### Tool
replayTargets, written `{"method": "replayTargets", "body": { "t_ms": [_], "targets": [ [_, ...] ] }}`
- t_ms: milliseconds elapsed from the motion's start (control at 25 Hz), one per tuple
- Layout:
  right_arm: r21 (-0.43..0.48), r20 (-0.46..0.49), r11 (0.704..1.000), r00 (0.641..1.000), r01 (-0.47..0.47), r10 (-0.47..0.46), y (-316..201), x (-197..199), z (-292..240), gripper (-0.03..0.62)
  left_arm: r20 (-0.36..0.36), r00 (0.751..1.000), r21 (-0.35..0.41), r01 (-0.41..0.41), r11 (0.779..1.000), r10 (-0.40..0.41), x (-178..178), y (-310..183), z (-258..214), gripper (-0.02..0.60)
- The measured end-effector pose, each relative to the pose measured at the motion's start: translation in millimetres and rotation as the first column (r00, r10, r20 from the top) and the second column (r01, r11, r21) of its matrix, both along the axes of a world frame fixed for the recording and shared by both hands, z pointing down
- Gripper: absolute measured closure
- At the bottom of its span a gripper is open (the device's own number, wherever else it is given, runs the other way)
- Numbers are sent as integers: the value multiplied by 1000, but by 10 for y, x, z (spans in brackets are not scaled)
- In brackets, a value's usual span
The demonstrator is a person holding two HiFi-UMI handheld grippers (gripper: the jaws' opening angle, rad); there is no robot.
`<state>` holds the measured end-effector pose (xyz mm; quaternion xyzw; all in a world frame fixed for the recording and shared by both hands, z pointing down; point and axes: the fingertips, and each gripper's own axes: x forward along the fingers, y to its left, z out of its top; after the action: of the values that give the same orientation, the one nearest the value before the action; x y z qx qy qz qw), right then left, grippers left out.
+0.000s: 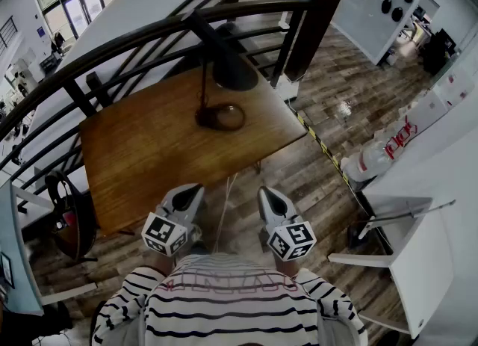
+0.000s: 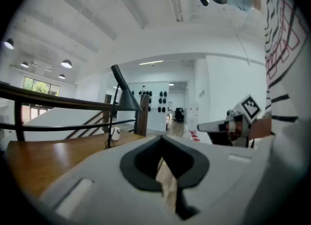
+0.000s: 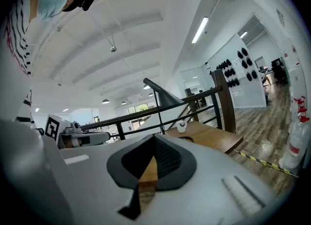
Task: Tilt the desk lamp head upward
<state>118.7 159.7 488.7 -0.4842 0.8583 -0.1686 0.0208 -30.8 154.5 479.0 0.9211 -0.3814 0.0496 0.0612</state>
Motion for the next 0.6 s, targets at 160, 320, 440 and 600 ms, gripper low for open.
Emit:
{"method": "replayTargets", "body": {
  "t_ms": [160, 320, 440, 600],
  "targets": [
    [-3, 4, 1000, 1000, -5, 5, -139, -12, 4, 595, -3, 1000, -4, -6, 1000, 6, 3, -127, 6, 580],
    [19, 50, 1000, 999, -9, 8, -288, -17, -45, 595, -20, 1000, -2, -21, 1000, 21, 8, -268, 3, 578],
    [28, 78, 999, 997, -28, 26, -479, -108, -90, 598, -28, 999, -17, -28, 999, 27, -79, -463, 45, 578],
    [7, 59, 999, 997, -51, 50, -885, -347, -27, 424, -27, 999, -48, -39, 998, 38, -291, -869, 167, 376]
  ]
}}
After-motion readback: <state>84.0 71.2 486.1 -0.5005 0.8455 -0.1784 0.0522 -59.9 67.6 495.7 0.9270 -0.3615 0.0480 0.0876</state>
